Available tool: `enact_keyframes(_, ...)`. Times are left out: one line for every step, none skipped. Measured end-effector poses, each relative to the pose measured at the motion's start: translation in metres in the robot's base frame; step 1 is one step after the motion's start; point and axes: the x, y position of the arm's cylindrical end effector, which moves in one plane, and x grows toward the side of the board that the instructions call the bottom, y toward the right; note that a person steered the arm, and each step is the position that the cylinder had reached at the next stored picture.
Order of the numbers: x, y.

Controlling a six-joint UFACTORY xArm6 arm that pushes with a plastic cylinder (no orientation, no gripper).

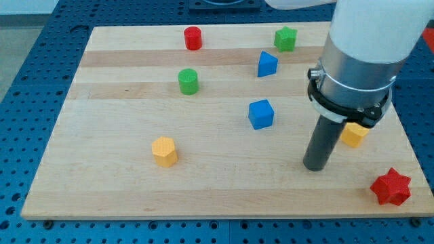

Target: Push the blue cube slightly up

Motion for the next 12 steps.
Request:
enact_keyframes(0.0, 0.0)
enact_keyframes(-0.002, -0.006)
enact_keyframes(-0.002, -0.006)
enact_keyframes(-0.01, -0.014)
enact_keyframes(-0.016, -0.02)
enact_keyframes(-0.02, -0.028)
enact_keyframes(-0.037, -0.044)
enact_keyframes(-0.037, -0.044)
enact_keyframes(-0.04, -0.049)
enact_keyframes(-0.065, -0.056)
enact_keyframes(-0.067, -0.056)
enact_keyframes(-0.071, -0.056)
